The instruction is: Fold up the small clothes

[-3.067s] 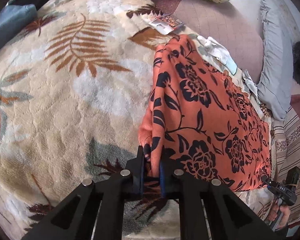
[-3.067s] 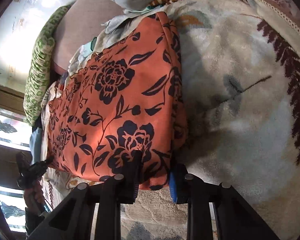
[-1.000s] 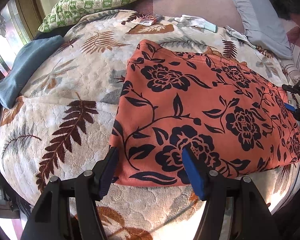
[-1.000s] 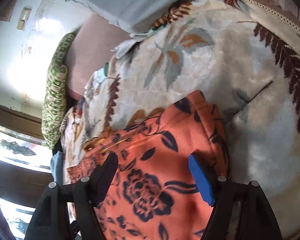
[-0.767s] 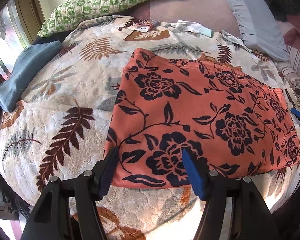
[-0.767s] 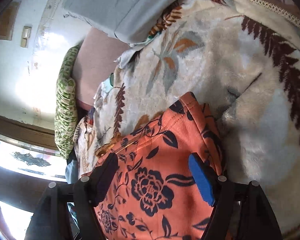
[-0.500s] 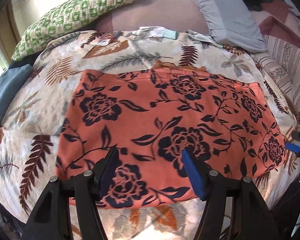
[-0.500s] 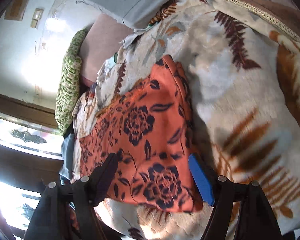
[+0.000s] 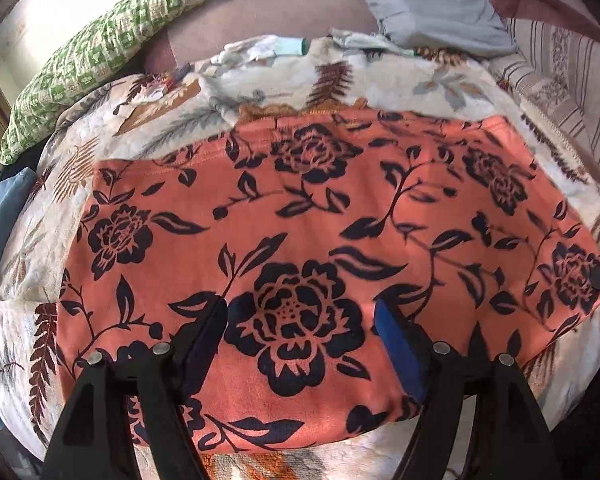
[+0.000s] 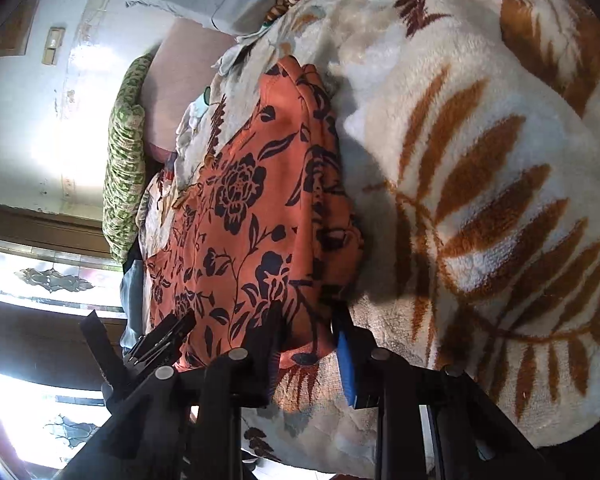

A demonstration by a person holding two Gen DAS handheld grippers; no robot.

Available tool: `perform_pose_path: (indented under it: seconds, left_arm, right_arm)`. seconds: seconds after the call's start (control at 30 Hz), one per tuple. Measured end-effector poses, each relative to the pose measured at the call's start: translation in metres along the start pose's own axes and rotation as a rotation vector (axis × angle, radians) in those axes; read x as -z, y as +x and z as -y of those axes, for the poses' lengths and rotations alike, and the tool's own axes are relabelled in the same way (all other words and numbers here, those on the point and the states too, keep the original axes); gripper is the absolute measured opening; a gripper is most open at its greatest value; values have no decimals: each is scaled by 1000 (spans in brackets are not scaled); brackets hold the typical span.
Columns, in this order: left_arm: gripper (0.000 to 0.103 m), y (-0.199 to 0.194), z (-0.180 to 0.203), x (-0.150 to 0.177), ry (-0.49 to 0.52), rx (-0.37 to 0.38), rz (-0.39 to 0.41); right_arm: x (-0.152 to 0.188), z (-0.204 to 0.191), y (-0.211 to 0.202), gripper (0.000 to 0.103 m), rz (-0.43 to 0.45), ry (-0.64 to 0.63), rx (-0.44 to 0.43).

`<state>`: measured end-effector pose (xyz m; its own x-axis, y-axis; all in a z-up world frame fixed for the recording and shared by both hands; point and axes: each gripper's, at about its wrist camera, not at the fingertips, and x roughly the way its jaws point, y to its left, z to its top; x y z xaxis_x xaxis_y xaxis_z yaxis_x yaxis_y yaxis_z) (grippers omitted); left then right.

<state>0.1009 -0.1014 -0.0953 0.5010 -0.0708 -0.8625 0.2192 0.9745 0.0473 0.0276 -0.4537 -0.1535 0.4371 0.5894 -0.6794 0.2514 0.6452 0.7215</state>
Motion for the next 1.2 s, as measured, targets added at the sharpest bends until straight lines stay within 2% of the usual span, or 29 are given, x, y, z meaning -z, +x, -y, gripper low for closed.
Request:
perform_pose_path:
  seconds: [0.07, 0.17, 0.23, 0.27, 0.3, 0.33, 0.4, 0.43, 0.47, 0.5, 0.53, 0.6, 0.67, 0.7, 0.73, 0.8, 0.87, 1.0, 1.13, 1.2]
  left_arm:
    - [77, -9, 6, -6, 1, 21, 38]
    - [77, -10, 22, -11, 23, 69, 28]
    - [77, -11, 35, -14, 50, 94, 33]
    - [77, -10, 42, -15, 69, 104, 38]
    - [77, -9, 50, -17, 89, 106, 43]
    - [77, -5, 57, -18, 108, 98, 44]
    - [77, 14, 67, -19, 147, 36, 7]
    - [77, 31, 71, -17, 174, -31, -46]
    - [81, 47, 70, -14, 180, -48, -92]
    - [86, 47, 65, -13, 149, -39, -63]
    - [86, 45, 63, -15, 133, -36, -63]
    - [86, 38, 62, -19, 129, -17, -71]
    - [85, 26, 58, -23, 125, -1, -27]
    - [85, 21, 56, -25, 118, 2, -2]
    - [85, 17, 53, -26, 109, 4, 14]
    - [85, 25, 49, -26, 99, -8, -13]
    - [86, 40, 48, -21, 105, -24, -66]
    - [86, 41, 47, -15, 105, -18, -31]
    - [87, 43, 45, -16, 95, -3, -33]
    - [87, 44, 45, -15, 93, 2, -24]
  right_arm:
    - [0, -4, -4, 25, 20, -23, 23]
    - [1, 7, 10, 31, -40, 15, 69]
    - [2, 13, 11, 65, -37, 55, -19]
    - [3, 13, 8, 69, -18, 70, -68]
    - [2, 13, 3, 70, 13, 67, -84]
    - [2, 10, 1, 58, 37, 39, -75]
    - [5, 12, 4, 21, 33, 23, -15]
    - [9, 16, 7, 20, 27, 35, 20]
    - [13, 19, 9, 18, 30, 36, 47]
    - [15, 22, 7, 18, 37, 43, 50]
    - [16, 21, 4, 19, 39, 47, 57]
    - [13, 8, -2, 28, 18, 13, 120]
    - [6, -8, -18, 43, 42, -67, 170]
    - [1, -17, -28, 63, 76, -101, 172]
    - [-7, -25, -39, 68, 117, -125, 166]
    - [-29, -38, -55, 70, 196, -162, 140]
    - [-60, -42, -53, 71, 217, -169, 87]
    - [-124, -38, -12, 71, 162, -97, 23]
    - [-166, -34, 28, 71, 140, -71, 48]
    - [-178, -30, 50, 71, 95, -64, 58]
